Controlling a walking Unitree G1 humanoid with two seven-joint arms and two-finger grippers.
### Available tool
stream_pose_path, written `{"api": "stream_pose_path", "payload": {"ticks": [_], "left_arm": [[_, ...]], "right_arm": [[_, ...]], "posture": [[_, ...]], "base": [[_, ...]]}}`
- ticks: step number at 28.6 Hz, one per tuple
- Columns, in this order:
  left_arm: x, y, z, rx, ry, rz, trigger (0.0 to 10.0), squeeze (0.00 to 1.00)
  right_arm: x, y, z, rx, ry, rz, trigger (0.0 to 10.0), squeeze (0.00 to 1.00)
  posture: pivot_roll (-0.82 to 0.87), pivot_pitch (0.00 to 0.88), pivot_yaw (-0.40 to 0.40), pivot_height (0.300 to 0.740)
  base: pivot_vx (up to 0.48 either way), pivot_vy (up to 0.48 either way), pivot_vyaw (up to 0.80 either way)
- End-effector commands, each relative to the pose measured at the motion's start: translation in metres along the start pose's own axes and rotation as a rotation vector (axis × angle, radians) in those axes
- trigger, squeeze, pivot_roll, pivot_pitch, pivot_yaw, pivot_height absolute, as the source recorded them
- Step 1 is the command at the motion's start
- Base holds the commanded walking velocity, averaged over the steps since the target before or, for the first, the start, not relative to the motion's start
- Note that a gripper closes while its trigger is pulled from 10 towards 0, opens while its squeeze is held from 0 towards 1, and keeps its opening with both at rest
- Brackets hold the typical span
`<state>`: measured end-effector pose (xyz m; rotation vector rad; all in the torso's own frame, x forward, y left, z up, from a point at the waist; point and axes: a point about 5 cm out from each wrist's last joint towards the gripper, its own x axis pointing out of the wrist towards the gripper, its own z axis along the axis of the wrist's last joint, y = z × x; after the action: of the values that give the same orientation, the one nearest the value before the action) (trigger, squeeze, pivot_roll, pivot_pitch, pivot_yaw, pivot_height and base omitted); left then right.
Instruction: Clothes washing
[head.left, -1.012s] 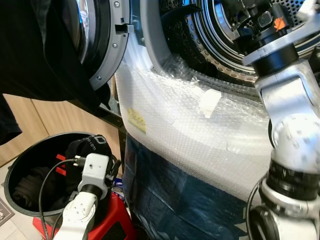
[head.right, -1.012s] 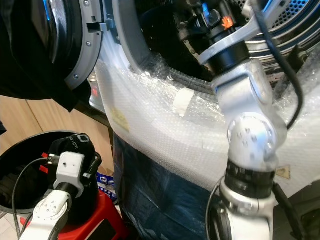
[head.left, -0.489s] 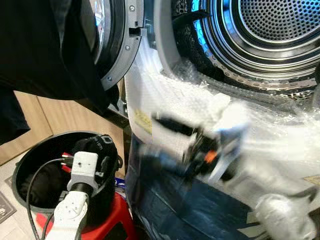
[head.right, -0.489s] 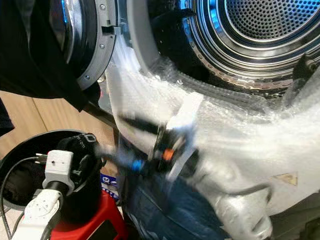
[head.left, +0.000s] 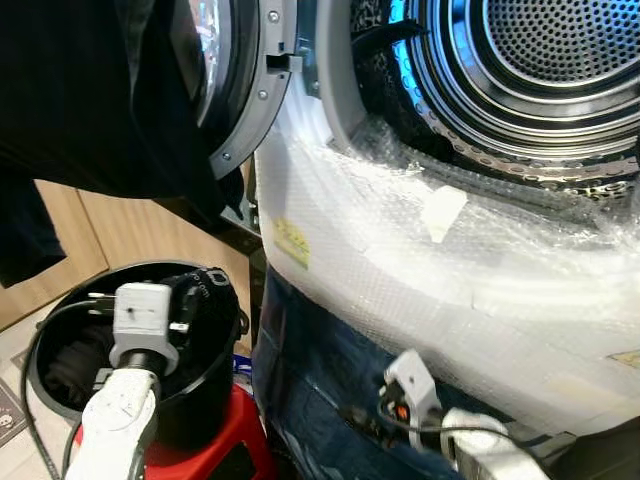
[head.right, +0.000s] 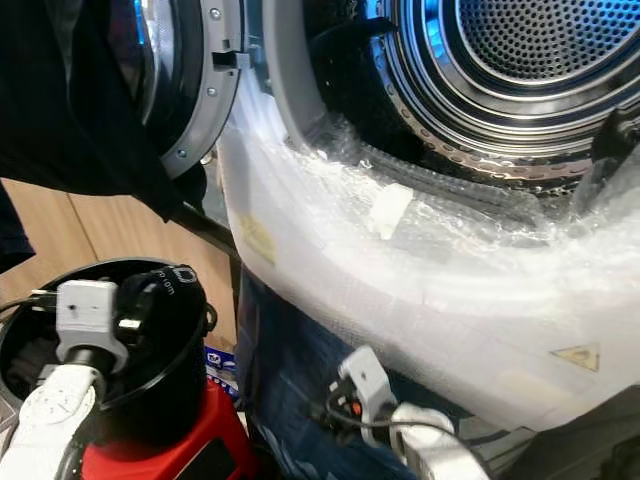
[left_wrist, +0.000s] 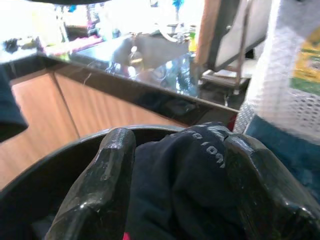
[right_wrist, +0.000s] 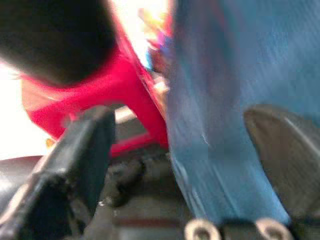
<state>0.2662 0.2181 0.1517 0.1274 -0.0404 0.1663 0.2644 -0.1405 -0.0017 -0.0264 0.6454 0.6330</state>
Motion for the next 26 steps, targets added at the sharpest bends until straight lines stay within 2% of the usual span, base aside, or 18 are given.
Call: {"api": "stream_pose_path", "payload": {"ticks": [1,3,5,6,7,8,10,15,17,19,21,24,25,26], "left_arm": [[0.002,0.005,0.006,-0.016,-0.006,0.015,10.0,0.00],[0.004,0.009,0.007,-0.043,0.014,0.021,10.0,0.00],[0.007,0.011,0.005,-0.012,0.067,0.004,10.0,0.00],[0.007,0.010,0.004,-0.003,0.085,-0.008,10.0,0.00],[0.007,0.009,0.003,0.007,0.110,-0.020,10.0,0.00],[0.007,0.010,0.002,0.014,0.122,-0.020,10.0,0.00],[0.005,0.012,0.000,-0.019,0.158,-0.008,10.0,0.00],[-0.003,0.014,-0.006,0.029,0.209,-0.030,10.0,0.00],[-0.008,0.016,-0.007,0.006,0.227,-0.028,10.0,0.00],[-0.013,0.020,-0.014,-0.076,0.281,-0.017,10.0,0.00],[-0.014,0.022,-0.020,-0.120,0.305,0.017,10.0,0.00],[-0.015,0.030,-0.025,-0.068,0.336,0.072,10.0,0.00],[-0.014,0.035,-0.025,-0.070,0.341,0.109,10.0,1.00],[-0.014,0.037,-0.025,-0.075,0.346,0.128,10.0,1.00]], "right_arm": [[-0.002,-0.009,-0.007,0.005,0.017,-0.069,10.0,1.00],[-0.001,-0.018,-0.027,0.069,0.081,-0.209,10.0,1.00],[-0.005,-0.023,-0.049,0.174,0.164,-0.351,10.0,1.00],[-0.007,-0.023,-0.057,0.201,0.197,-0.381,10.0,1.00],[-0.009,-0.023,-0.064,0.207,0.226,-0.416,10.0,0.25],[-0.010,-0.022,-0.070,0.213,0.242,-0.443,10.0,0.00],[-0.014,-0.020,-0.082,0.254,0.271,-0.488,10.0,0.00],[-0.023,-0.011,-0.110,0.341,0.355,-0.550,10.0,0.00],[-0.026,-0.009,-0.117,0.332,0.382,-0.559,10.0,0.00],[-0.030,-0.005,-0.128,0.315,0.448,-0.560,10.0,0.00],[-0.031,-0.002,-0.131,0.285,0.466,-0.546,10.0,0.00],[-0.033,-0.001,-0.135,0.286,0.488,-0.558,10.0,0.00],[-0.033,-0.002,-0.134,0.289,0.481,-0.561,10.0,0.00],[-0.032,-0.002,-0.133,0.290,0.475,-0.561,10.0,0.00]], "posture": [[0.24,0.052,-0.066,0.740],[0.24,0.050,-0.060,0.740],[0.24,0.048,-0.054,0.740],[0.25,0.047,-0.052,0.740],[0.25,0.046,-0.049,0.740],[0.25,0.046,-0.046,0.740],[0.26,0.047,-0.044,0.740],[0.28,0.043,-0.038,0.740],[0.27,0.043,-0.036,0.740],[0.28,0.041,-0.035,0.740],[0.28,0.036,-0.037,0.740],[0.27,0.025,-0.034,0.740],[0.28,0.023,-0.035,0.740],[0.28,0.023,-0.035,0.740]], "base": [[0.000,0.000,0.00],[0.000,0.000,0.00],[0.000,0.000,0.00],[0.000,0.000,0.00],[0.000,0.000,0.00],[0.000,0.000,0.00],[0.000,0.000,0.00],[0.000,0.000,0.00],[0.000,0.000,0.00],[0.000,0.000,0.00],[0.000,0.000,0.00],[0.000,0.000,0.00],[0.000,0.000,0.00],[0.000,0.000,0.00]]}}
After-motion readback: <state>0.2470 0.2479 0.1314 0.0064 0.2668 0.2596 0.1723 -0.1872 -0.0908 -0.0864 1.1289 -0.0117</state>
